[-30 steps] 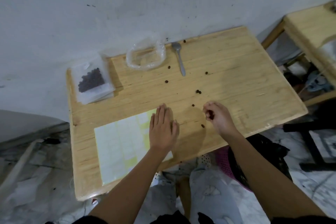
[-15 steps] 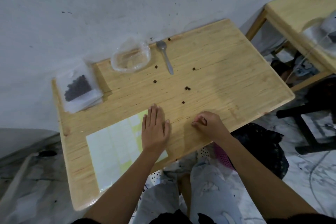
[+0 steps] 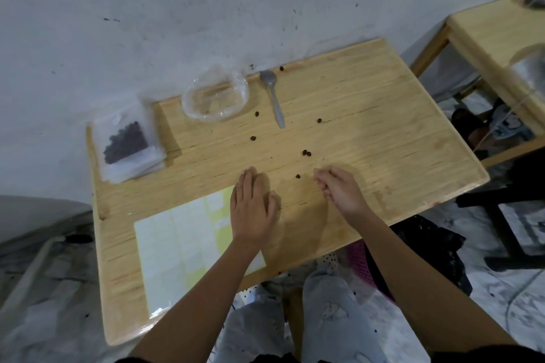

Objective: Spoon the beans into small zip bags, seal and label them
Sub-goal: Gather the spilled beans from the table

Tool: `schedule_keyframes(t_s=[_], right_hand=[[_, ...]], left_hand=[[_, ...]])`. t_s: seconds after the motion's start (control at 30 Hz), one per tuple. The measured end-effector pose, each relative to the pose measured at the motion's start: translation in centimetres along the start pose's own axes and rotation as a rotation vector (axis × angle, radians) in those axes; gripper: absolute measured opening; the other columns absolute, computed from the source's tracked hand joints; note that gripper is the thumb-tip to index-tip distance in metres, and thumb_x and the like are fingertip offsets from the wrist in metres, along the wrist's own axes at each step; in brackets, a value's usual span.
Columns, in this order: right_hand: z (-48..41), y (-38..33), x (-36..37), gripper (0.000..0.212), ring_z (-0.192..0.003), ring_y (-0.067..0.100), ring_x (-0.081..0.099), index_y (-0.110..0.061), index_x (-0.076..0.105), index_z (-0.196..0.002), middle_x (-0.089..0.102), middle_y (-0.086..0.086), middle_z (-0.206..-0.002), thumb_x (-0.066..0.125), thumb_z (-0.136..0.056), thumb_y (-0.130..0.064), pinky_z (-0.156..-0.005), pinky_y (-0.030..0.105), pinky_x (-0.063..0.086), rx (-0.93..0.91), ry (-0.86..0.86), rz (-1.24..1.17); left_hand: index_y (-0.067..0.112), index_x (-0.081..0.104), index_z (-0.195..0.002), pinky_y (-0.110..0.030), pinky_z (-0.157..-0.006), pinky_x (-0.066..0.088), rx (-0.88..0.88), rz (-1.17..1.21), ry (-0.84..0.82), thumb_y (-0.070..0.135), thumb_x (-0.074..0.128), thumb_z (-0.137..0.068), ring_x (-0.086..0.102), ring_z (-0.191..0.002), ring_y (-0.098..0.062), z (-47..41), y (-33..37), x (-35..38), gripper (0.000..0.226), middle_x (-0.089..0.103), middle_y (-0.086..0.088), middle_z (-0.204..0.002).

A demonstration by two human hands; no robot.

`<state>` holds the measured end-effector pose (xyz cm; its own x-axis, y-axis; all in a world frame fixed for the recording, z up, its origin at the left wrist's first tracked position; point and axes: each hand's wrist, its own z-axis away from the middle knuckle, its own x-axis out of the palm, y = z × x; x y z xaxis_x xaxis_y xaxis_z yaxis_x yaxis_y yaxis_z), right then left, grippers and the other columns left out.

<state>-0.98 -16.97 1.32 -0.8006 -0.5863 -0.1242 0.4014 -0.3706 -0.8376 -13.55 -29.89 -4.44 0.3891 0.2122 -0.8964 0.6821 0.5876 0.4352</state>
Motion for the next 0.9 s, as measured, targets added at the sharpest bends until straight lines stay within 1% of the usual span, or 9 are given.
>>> schedule_keyframes(t_s=[0.1, 0.27, 0.47, 0.57, 0.63, 0.7, 0.77, 0.83, 0.9], right_hand=[[-1.8, 0.0, 0.4, 0.017, -0.065, 0.006, 0.047, -0.009, 0.067, -0.083, 0.055, -0.002, -0.072, 0.066, -0.085, -0.026, -0.059, 0.012, 0.037, -0.117, 0.026, 0.345], [-3.6, 0.2, 1.1, 0.013, -0.054, 0.006, 0.038, -0.013, 0.068, -0.084, 0.043, -0.005, -0.059, 0.076, -0.076, -0.020, -0.051, 0.011, 0.035, -0.256, -0.022, 0.543], [-4.4, 0.0, 0.7, 0.009, -0.053, 0.003, 0.038, -0.010, 0.064, -0.085, 0.042, -0.010, -0.059, 0.064, -0.086, -0.019, -0.052, 0.017, 0.031, -0.360, -0.167, 0.743], [-4.5, -0.2, 0.9, 0.012, -0.071, 0.013, 0.051, -0.011, 0.058, -0.088, 0.054, 0.000, -0.079, 0.056, -0.088, -0.023, -0.065, 0.026, 0.041, -0.375, -0.195, 0.916], [-4.5, -0.5, 0.9, 0.013, -0.078, 0.018, 0.053, -0.012, 0.054, -0.085, 0.055, 0.003, -0.084, 0.053, -0.089, -0.024, -0.070, 0.030, 0.043, -0.353, -0.212, 0.975], [-4.4, -0.7, 0.6, 0.013, -0.071, 0.017, 0.050, -0.010, 0.054, -0.082, 0.053, 0.003, -0.079, 0.053, -0.089, -0.021, -0.065, 0.029, 0.040, -0.334, -0.239, 0.888], [-4.7, -1.0, 0.0, 0.014, -0.062, 0.013, 0.045, -0.008, 0.055, -0.080, 0.051, 0.002, -0.070, 0.052, -0.090, -0.017, -0.058, 0.026, 0.036, -0.256, -0.243, 0.686], [-5.3, -1.5, -0.7, 0.022, -0.053, 0.012, 0.038, -0.008, 0.050, -0.072, 0.043, 0.002, -0.063, 0.046, -0.092, -0.014, -0.050, 0.023, 0.030, -0.065, -0.220, 0.367], [-6.1, -2.1, -1.4, 0.029, -0.042, 0.009, 0.031, -0.010, 0.044, -0.065, 0.037, 0.003, -0.059, 0.036, -0.093, -0.008, -0.041, 0.019, 0.026, 0.168, -0.192, -0.093]], left_hand=[[0.012, 0.034, -0.142, -0.029, -0.115, 0.004, -0.032, -0.012, 0.012, 0.046, 0.017, -0.088, 0.012, -0.144, -0.018, -0.4, 0.5, 0.2, 0.066, 0.021, -0.004, -0.155], [0.013, 0.037, -0.140, -0.029, -0.114, 0.001, -0.079, -0.030, 0.030, 0.044, 0.020, -0.089, 0.013, -0.144, -0.019, -0.7, 1.4, 0.4, 0.063, 0.024, -0.005, -0.154], [0.014, 0.039, -0.138, -0.031, -0.115, 0.005, -0.135, -0.043, 0.064, 0.043, 0.021, -0.091, 0.015, -0.142, -0.019, -1.1, 2.3, 0.7, 0.059, 0.026, -0.004, -0.154], [0.014, 0.036, -0.140, -0.032, -0.116, 0.004, -0.180, -0.032, 0.058, 0.044, 0.017, -0.091, 0.011, -0.143, -0.018, -1.6, 2.9, 1.0, 0.061, 0.022, -0.004, -0.155], [0.013, 0.037, -0.140, -0.035, -0.116, 0.009, -0.196, -0.027, 0.066, 0.044, 0.017, -0.091, 0.014, -0.143, -0.020, -2.2, 3.2, 1.1, 0.061, 0.023, -0.005, -0.154], [0.013, 0.037, -0.139, -0.037, -0.116, 0.011, -0.210, -0.024, 0.067, 0.042, 0.021, -0.092, 0.015, -0.143, -0.021, -2.8, 3.4, 1.2, 0.058, 0.024, -0.006, -0.154], [0.013, 0.038, -0.139, -0.037, -0.117, 0.012, -0.228, -0.019, 0.069, 0.040, 0.025, -0.093, 0.015, -0.143, -0.021, -3.2, 3.6, 1.3, 0.055, 0.024, -0.006, -0.154], [0.013, 0.038, -0.139, -0.037, -0.117, 0.012, -0.240, -0.030, 0.074, 0.040, 0.024, -0.093, 0.015, -0.143, -0.021, -3.6, 3.8, 1.4, 0.055, 0.025, -0.006, -0.154], [0.013, 0.038, -0.139, -0.037, -0.117, 0.010, -0.249, -0.044, 0.073, 0.040, 0.023, -0.094, 0.014, -0.143, -0.021, -3.8, 3.9, 1.5, 0.055, 0.024, -0.006, -0.154]])
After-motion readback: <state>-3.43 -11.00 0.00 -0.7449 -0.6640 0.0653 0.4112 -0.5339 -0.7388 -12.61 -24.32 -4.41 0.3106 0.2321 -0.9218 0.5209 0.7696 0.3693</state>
